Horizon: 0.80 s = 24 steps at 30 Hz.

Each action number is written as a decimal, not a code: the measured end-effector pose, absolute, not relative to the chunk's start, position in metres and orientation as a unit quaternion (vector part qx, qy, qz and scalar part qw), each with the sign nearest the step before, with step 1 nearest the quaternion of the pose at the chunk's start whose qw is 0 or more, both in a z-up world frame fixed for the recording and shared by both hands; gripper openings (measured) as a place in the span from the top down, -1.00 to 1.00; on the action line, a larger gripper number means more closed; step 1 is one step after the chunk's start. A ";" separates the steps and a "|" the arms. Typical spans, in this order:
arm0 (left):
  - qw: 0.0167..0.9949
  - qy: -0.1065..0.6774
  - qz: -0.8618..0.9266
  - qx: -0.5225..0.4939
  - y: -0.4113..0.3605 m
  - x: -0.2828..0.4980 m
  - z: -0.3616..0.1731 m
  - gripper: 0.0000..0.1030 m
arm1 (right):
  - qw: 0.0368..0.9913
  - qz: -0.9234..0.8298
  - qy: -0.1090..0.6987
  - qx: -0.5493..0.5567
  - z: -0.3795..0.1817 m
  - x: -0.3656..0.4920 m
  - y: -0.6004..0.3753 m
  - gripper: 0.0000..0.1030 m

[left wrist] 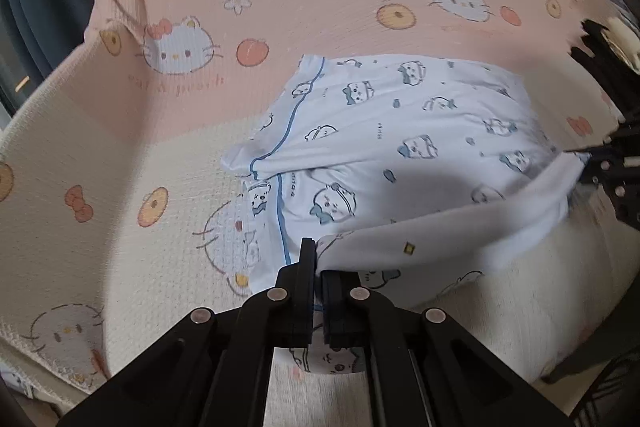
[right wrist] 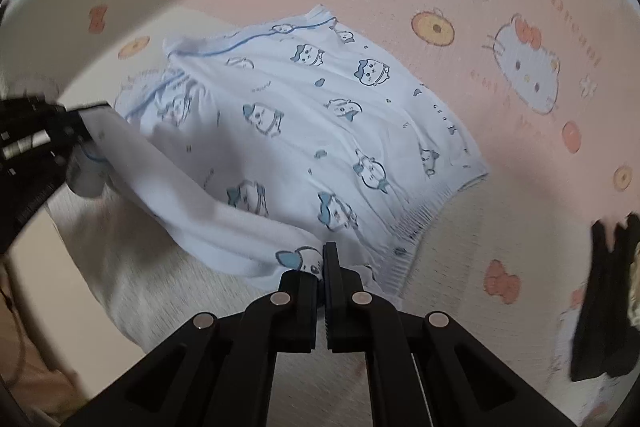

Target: Fold clothes

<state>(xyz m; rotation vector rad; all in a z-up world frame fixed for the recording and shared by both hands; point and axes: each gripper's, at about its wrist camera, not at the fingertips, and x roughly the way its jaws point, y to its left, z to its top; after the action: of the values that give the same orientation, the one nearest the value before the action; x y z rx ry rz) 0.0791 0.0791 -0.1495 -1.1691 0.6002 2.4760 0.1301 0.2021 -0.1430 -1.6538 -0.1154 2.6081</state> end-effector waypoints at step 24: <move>0.178 0.236 0.877 -0.380 0.141 -0.036 -0.108 0.98 | 0.028 0.843 0.186 -0.504 -0.127 0.064 0.294 0.95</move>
<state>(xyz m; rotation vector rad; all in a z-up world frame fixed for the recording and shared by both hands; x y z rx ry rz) -0.0361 0.1413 -0.1077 -1.0744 0.6669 2.4790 0.0637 0.2937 -0.1273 -1.5548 0.5730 2.6030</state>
